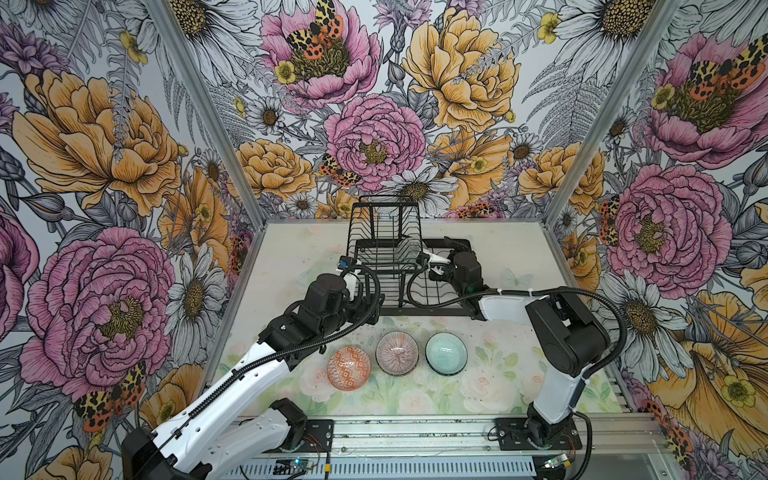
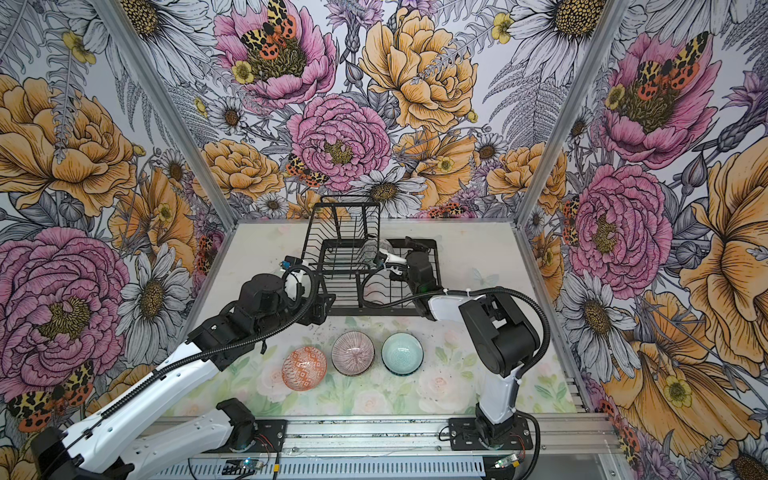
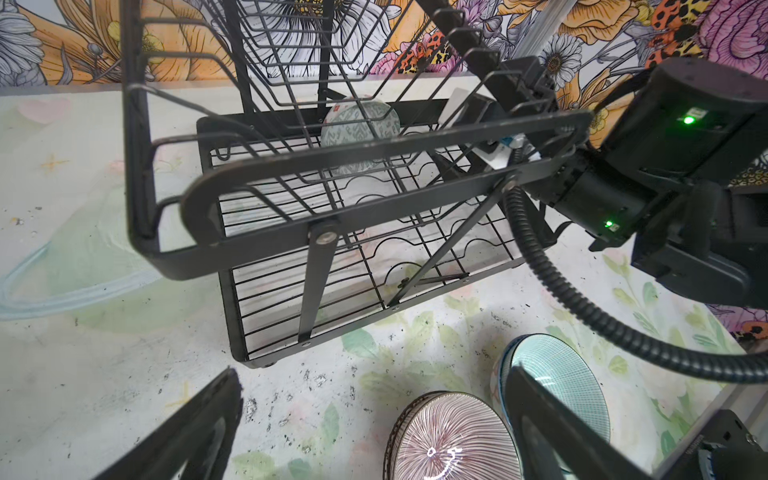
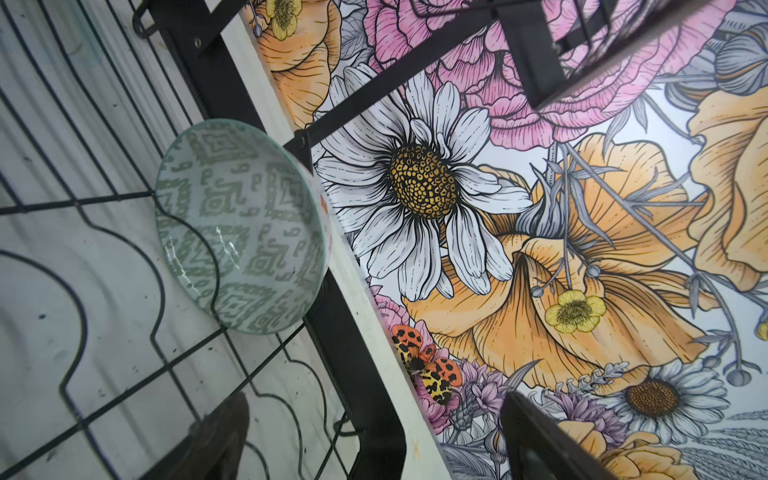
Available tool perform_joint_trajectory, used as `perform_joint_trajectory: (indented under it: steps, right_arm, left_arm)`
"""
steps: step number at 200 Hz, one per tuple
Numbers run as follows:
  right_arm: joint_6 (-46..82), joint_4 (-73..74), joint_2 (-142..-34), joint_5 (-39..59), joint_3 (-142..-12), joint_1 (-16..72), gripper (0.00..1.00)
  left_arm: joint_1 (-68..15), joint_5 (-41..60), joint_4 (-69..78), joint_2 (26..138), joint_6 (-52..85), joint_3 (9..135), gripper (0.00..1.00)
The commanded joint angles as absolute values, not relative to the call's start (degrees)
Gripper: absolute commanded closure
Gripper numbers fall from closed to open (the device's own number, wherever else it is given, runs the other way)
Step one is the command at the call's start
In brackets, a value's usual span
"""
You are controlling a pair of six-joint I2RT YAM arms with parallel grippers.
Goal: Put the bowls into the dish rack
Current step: 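Open the right gripper to release the bowl upright in the rack, then withdraw the right gripper from the rack while the left reaches toward the pink-striped bowl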
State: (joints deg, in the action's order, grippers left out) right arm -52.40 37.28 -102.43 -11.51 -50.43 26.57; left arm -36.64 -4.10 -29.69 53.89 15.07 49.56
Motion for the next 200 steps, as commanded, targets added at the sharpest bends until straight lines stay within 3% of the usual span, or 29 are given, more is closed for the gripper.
perform_joint_trajectory:
  steps: [1, 48, 76, 109, 132, 200]
  right_arm:
    - [-49.43, 35.13, -95.96, -15.72, -46.43, 26.80, 0.04]
    - [-41.40, 23.13, -82.51, -23.25, -40.86, 28.36, 0.03]
    - [-29.38, 5.66, -75.86, -25.60, -45.59, 29.71, 0.04]
    - [-10.62, -16.15, -72.17, -20.57, -56.49, 29.80, 0.04]
    - [-2.88, -23.32, -71.70, -16.37, -59.73, 29.72, 0.04]
    - [1.84, -29.08, -78.09, -4.84, -64.73, 25.66, 0.01]
  left_arm:
    - [-35.54, -0.79, -29.03, 52.41, 15.47, 48.67, 0.01]
    - [-34.43, 0.41, -28.74, 52.38, 12.77, 47.66, 0.01]
    - [-34.31, -0.32, -26.61, 52.90, 14.06, 46.18, 0.01]
    - [-34.50, 0.80, -26.76, 55.11, 14.59, 46.17, 0.01]
    - [-36.08, 0.84, -29.04, 56.06, 15.64, 46.93, 0.01]
    - [-50.30, -10.44, -33.93, 56.60, 28.76, 43.96, 0.01]
